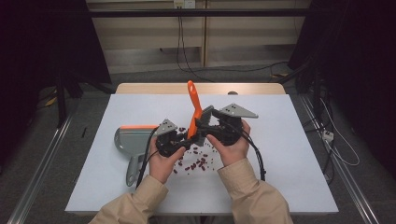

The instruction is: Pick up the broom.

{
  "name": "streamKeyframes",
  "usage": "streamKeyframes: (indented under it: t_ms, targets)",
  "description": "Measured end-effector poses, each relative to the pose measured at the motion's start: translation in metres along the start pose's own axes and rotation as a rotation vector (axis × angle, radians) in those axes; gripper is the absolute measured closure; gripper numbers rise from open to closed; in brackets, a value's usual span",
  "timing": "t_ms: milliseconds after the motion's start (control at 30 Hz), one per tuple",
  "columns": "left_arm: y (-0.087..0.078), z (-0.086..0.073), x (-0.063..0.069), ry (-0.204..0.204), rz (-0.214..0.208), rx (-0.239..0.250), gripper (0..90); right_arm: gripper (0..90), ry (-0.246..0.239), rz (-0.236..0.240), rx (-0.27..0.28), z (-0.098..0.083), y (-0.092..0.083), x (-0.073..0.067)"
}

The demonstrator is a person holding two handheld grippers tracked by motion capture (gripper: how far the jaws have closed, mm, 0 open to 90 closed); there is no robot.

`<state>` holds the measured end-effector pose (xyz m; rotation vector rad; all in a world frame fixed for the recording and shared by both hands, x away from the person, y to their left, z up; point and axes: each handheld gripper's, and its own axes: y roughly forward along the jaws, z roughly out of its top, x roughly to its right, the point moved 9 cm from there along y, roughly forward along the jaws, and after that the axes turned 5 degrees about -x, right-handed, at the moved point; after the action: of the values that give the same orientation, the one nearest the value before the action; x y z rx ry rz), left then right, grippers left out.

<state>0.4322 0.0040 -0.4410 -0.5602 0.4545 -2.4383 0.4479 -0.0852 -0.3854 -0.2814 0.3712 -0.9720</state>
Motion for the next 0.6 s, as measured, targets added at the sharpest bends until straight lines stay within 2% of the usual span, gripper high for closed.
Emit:
streamKeyframes:
  t_ms: [67,333,367,533,600]
  targets:
    - [-0.001,0.0,-0.001,0.003,0.008,0.0,70.6,22.3,-0.006,-0.013,-0.012,-0.004,0.004,0.0]
    - [0.0,-0.001,-0.001,0.01,0.011,-0.002,70.6,19.8,0.017,-0.014,-0.014,-0.009,0.01,-0.003]
    - [0.001,-0.001,-0.001,0.011,0.015,-0.005,70.6,19.2,0.028,-0.003,-0.024,-0.01,0.011,-0.004]
    - [0.002,-0.002,-0.001,0.015,0.027,0.0,70.6,18.1,0.042,-0.05,-0.042,-0.013,0.013,0.0]
    - [0.002,-0.001,-0.001,0.022,0.033,0.001,70.6,18.2,0.049,-0.05,-0.044,-0.014,0.015,-0.001]
